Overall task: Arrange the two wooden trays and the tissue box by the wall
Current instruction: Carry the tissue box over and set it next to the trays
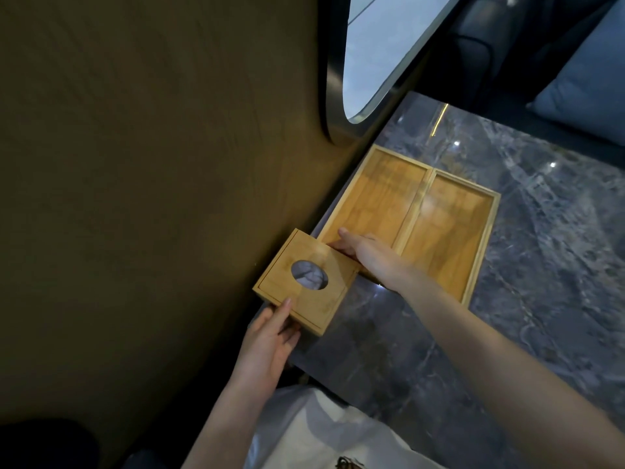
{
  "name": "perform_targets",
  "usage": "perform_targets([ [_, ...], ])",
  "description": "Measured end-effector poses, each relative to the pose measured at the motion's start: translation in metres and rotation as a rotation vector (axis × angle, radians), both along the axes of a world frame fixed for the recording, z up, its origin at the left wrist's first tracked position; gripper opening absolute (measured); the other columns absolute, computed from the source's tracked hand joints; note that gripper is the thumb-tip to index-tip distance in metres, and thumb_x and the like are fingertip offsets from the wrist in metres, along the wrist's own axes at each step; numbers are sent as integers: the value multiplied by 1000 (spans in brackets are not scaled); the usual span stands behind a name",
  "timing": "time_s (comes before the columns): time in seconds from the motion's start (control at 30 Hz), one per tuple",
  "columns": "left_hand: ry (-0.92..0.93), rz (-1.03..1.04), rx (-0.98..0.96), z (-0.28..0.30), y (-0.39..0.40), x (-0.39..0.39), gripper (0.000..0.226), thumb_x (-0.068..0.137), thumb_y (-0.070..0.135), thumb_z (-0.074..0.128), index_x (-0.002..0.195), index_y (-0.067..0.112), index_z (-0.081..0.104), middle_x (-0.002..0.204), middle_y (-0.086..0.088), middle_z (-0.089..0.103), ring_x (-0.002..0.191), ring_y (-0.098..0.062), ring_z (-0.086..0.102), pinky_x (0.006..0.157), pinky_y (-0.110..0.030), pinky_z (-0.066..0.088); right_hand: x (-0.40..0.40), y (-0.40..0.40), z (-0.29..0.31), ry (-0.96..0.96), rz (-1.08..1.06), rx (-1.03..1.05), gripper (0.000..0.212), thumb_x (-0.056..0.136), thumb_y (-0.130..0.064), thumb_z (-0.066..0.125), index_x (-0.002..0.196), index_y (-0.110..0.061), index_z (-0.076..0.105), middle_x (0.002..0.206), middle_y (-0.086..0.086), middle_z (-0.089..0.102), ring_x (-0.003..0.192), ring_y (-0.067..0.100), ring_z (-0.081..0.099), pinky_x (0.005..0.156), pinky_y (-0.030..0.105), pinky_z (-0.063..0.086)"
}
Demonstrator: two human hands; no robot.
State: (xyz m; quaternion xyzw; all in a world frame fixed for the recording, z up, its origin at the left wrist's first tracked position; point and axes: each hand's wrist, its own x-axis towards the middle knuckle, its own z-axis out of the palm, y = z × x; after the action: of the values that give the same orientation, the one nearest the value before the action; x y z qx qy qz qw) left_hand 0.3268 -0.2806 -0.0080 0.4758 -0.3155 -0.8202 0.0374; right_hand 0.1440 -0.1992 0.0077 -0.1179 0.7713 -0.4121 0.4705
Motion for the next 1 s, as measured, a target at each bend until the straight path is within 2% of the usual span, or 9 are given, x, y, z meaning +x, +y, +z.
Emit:
perform_targets([
  [0.1,39,9,4,0,-3,-1,51,80,21,57,129,10,48,126,-16,58,116,-24,54,110,-40,33,0,0,0,0,-34,-23,55,99,-41,23,113,-11,66,113,4,62,109,17,54,100,28,30],
  [0.17,57,13,5,1,-4,-3,48,83,18,55,130,10,47,126,-14,58,116,-22,54,109,-38,34,1,-1,0,-1,-54,-32,55,99,-40,22,114,-11,66,106,0,60,102,13,52,95,26,29],
  [0.33,38,15,12,0,-8,-6,34,89,17,51,123,9,52,125,-16,59,116,-24,55,110,-39,35,0,-6,-6,16,-97,-27,58,98,-43,21,111,-12,68,114,4,63,109,18,54,97,27,29],
  [0.5,34,14,12,2,-12,-9,26,89,16,51,114,10,55,123,-17,59,117,-25,54,110,-40,35,0,-10,-6,22,-102,-37,58,99,-41,20,108,-12,69,108,2,63,102,14,54,93,27,29],
  [0.6,38,16,19,3,-14,-11,20,90,15,51,108,11,57,121,-17,59,117,-26,53,109,-40,35,-1,-14,-8,4,-121,-35,60,98,-44,20,110,-10,68,115,6,65,107,18,56,92,28,30],
  [0.87,15,-12,14,7,-14,-13,14,90,15,50,101,13,58,115,-14,61,109,-22,56,108,-38,35,1,-14,-4,2,-123,-38,60,98,-43,20,111,-9,68,116,7,65,105,17,55,90,28,30],
  [1.0,-1,-46,17,9,-15,-15,17,91,15,49,106,12,56,115,-14,59,112,-24,54,109,-38,35,1,-13,-4,12,-115,-31,61,98,-43,19,111,-10,68,117,8,65,104,17,54,90,28,29],
])
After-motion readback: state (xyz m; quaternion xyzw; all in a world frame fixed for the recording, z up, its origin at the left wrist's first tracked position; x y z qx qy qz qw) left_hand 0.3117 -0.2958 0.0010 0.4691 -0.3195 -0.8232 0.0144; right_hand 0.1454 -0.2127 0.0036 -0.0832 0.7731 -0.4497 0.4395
